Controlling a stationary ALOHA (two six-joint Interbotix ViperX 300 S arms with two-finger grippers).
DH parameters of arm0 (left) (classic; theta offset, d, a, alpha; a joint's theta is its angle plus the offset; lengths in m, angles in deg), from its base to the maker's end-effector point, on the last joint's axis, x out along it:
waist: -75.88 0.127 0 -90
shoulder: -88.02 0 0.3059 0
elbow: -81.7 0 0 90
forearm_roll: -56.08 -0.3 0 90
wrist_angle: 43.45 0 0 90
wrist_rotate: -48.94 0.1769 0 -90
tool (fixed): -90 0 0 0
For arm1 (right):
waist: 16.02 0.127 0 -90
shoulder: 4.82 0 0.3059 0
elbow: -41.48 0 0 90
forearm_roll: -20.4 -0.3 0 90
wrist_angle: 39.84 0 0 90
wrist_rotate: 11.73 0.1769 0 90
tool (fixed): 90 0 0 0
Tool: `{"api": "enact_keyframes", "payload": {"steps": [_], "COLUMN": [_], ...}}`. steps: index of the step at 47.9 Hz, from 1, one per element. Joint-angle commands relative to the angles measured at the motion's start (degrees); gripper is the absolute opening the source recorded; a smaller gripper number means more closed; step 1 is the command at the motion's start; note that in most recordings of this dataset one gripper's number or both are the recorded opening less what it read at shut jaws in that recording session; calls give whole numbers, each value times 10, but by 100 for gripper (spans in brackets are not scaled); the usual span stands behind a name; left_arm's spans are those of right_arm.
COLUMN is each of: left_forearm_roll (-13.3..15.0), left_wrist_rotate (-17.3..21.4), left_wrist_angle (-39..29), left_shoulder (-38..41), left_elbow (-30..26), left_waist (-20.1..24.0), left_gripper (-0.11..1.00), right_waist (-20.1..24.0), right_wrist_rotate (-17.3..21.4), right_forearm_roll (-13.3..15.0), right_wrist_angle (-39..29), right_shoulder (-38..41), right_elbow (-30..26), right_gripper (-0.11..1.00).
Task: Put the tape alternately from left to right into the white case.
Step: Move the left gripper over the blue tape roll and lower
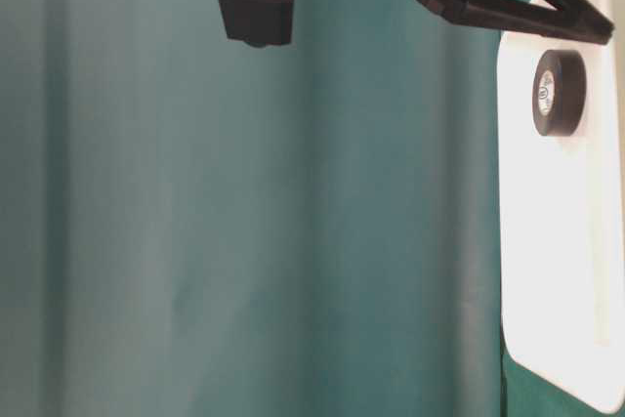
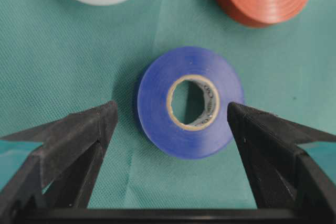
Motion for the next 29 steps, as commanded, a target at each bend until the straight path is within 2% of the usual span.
{"api": "enact_keyframes", "payload": {"steps": [1, 29], "left_forearm_roll": [1, 0], "left_wrist_rotate": [-1, -1], "left_wrist_angle": [1, -39], "left_shoulder": [9, 100], "left_elbow": [-18, -53], "left_waist": [-5, -6], "left_gripper": [54, 54], "right_waist": [4, 8], "right_wrist_rotate": [1, 2], "right_forearm_roll": [2, 2], "right_wrist_angle": [3, 4], "right_shoulder": [-14, -14], "right_elbow": [-7, -6], "right_gripper": [81, 81]}}
